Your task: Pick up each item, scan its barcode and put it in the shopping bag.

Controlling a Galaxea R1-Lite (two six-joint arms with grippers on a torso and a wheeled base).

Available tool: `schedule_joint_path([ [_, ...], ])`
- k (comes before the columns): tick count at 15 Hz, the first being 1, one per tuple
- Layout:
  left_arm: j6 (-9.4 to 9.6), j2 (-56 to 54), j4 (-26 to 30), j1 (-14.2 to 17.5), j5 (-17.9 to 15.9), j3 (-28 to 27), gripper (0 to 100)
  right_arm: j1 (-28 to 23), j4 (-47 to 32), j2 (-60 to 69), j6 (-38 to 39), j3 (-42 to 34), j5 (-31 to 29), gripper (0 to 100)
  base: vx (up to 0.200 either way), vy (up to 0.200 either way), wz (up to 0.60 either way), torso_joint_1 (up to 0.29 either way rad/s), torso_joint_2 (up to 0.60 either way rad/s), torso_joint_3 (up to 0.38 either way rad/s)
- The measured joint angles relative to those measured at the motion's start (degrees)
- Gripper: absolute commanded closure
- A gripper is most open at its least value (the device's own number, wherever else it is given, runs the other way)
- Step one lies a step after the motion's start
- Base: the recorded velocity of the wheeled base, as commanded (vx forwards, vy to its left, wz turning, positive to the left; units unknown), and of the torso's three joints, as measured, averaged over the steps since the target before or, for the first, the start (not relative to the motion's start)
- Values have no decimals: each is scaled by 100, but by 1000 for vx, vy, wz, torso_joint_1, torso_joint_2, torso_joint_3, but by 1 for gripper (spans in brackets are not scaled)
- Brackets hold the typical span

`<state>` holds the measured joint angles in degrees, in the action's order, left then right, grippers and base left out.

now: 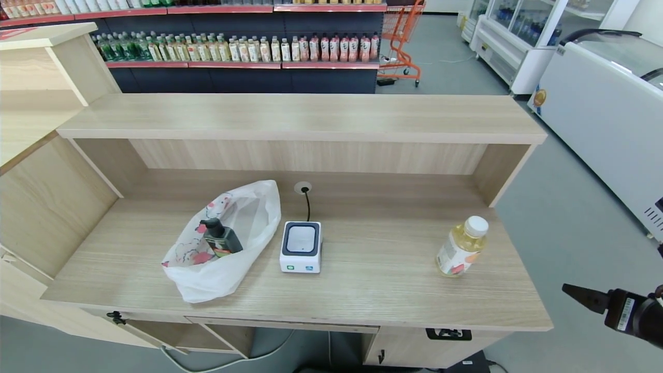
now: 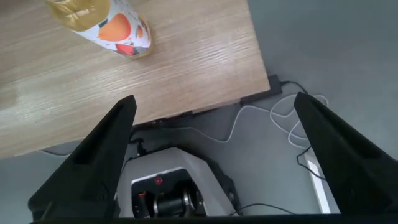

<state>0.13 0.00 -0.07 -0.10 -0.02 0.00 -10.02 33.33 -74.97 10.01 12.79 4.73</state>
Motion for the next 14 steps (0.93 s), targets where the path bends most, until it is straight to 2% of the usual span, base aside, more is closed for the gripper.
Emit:
schedule_joint_path([
  [3, -2, 0, 0, -11, 2, 0, 0, 308, 663, -664, 9, 127, -112, 0, 0, 0, 0, 0, 0, 0],
  [6, 0, 0, 0, -6, 2, 0, 0, 663, 2166, -1673, -24, 162, -444, 0, 0, 0, 0, 0, 0, 0],
  [8, 0, 2, 0, 0, 2, 0, 0, 881, 2870, -2306, -95, 167, -539, 0, 0, 0, 0, 0, 0, 0],
  [14, -2, 0, 0, -6, 2, 0, 0, 1492, 4074, -3552, -128, 284, -588, 0, 0, 0, 0, 0, 0, 0],
])
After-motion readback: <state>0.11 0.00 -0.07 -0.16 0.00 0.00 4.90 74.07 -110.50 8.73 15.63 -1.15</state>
